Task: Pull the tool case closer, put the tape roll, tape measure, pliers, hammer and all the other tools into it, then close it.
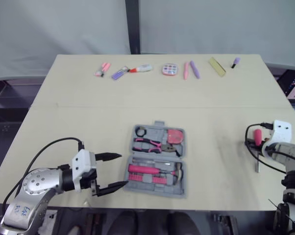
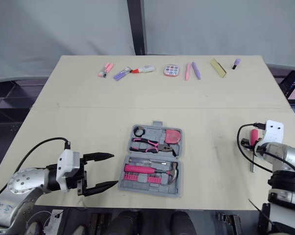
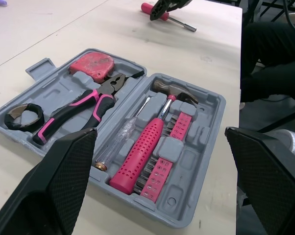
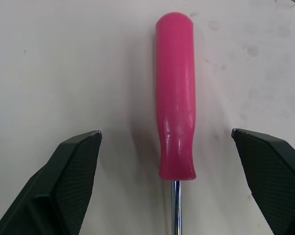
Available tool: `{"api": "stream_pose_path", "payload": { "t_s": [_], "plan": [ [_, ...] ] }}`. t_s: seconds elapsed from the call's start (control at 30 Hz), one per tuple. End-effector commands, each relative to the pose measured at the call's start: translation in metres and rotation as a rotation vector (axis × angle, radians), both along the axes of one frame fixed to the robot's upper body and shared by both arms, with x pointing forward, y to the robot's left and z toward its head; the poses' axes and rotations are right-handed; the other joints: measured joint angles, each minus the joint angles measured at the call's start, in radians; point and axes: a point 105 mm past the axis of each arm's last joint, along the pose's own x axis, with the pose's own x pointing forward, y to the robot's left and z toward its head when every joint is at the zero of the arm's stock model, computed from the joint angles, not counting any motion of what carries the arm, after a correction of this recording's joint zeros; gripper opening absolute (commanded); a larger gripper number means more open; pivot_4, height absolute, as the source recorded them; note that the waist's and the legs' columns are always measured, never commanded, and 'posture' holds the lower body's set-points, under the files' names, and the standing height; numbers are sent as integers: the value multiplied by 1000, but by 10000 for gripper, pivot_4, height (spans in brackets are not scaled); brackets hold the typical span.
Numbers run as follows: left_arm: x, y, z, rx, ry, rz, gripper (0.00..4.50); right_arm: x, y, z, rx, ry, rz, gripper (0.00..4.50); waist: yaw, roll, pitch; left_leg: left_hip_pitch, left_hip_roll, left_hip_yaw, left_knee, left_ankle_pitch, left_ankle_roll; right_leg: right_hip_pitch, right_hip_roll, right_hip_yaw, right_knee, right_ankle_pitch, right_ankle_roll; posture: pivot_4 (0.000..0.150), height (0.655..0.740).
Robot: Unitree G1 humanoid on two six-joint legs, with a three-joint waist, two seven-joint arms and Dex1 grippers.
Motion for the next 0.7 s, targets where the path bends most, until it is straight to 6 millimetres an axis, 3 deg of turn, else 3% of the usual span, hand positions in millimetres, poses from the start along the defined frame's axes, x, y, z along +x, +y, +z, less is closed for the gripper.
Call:
{"api": "stream_pose_path", "payload": {
  "t_s": [0.03,0.23,0.27,0.57,0.7],
  "plan": [
    [-3,-2,9,-3,-36,-5,45000,2,-5,7,-21,-26,-12,36534,0,0,0,0,0,0,0,0,0,0,0,0,0,0,0,1500,7400],
    [-2,-2,8,-1,-34,0,45000,2,-4,6,-19,-20,-14,6855,0,0,0,0,0,0,0,0,0,0,0,0,0,0,0,1500,7400],
    [-4,-2,7,-2,-30,2,45000,1,-5,6,-18,-18,-15,3657,0,0,0,0,0,0,0,0,0,0,0,0,0,0,0,1500,7400],
    [-4,10,-3,7,20,25,45000,0,2,12,-36,-29,33,3904,1,0,0,0,0,0,0,0,0,0,0,0,0,0,0,1500,7400],
    [0,23,0,25,9,31,45000,-1,33,38,-86,-19,227,3904,1,1,0,-1,0,0,0,0,0,-1,0,0,0,0,0,1500,7400]
  ]
}}
